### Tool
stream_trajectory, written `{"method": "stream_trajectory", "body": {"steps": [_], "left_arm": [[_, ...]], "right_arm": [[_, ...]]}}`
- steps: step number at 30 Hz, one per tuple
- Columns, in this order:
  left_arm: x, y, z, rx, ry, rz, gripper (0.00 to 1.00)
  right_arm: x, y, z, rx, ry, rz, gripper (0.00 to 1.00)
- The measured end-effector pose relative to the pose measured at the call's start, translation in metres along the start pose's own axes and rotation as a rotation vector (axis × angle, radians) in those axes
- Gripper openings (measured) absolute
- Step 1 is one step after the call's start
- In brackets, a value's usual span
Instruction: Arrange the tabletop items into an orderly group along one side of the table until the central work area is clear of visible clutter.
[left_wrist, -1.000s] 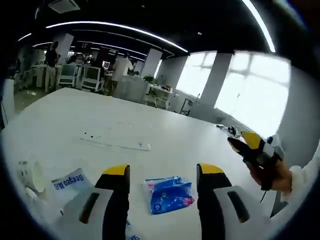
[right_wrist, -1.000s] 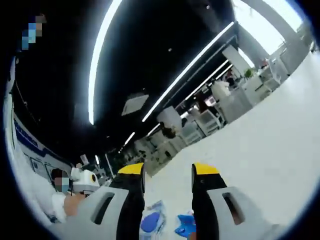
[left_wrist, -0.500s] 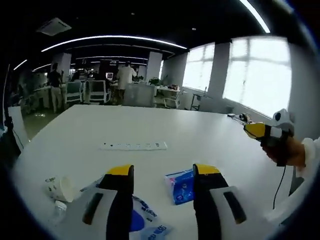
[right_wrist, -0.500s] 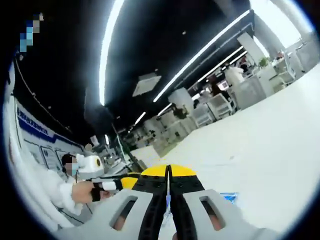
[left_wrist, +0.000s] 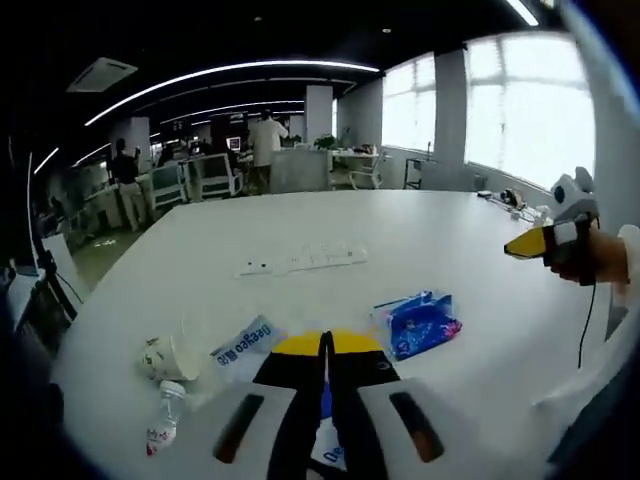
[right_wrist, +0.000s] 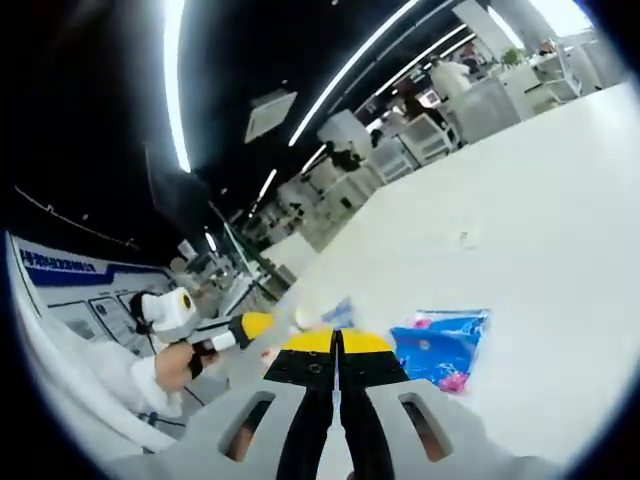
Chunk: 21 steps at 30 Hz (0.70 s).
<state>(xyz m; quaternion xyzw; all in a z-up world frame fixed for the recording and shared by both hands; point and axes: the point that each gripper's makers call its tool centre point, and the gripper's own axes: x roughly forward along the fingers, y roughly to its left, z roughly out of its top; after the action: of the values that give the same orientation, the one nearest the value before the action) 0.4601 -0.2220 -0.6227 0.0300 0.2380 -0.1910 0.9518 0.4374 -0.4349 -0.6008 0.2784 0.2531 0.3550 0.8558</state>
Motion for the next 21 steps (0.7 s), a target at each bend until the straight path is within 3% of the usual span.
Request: {"method": "stream_trajectory", "body": {"steps": [4,11,19,21], "left_arm": [[-0.011,0.015,-0.019,-0.030,0.042,0.035,0.00],[-0.029,0.030,-0.055,-0.025,0.119,0.070,0.00],[-0.029,0.031,-0.059,-0.048,0.127,0.080,0.00],[-0.026,0.029,-0.060,-0.056,0.132,0.066,0.05]], "right_arm": [[0.003,-0.002,-0.019,0.000,0.072,-0.013,0.00],[0.009,0.000,-0.038,-0.007,0.118,-0.007,0.00],[0.016,0.005,-0.046,-0.011,0.145,0.008,0.00],[0.017,0.005,-0.049,-0.012,0.153,0.008,0.00]]}}
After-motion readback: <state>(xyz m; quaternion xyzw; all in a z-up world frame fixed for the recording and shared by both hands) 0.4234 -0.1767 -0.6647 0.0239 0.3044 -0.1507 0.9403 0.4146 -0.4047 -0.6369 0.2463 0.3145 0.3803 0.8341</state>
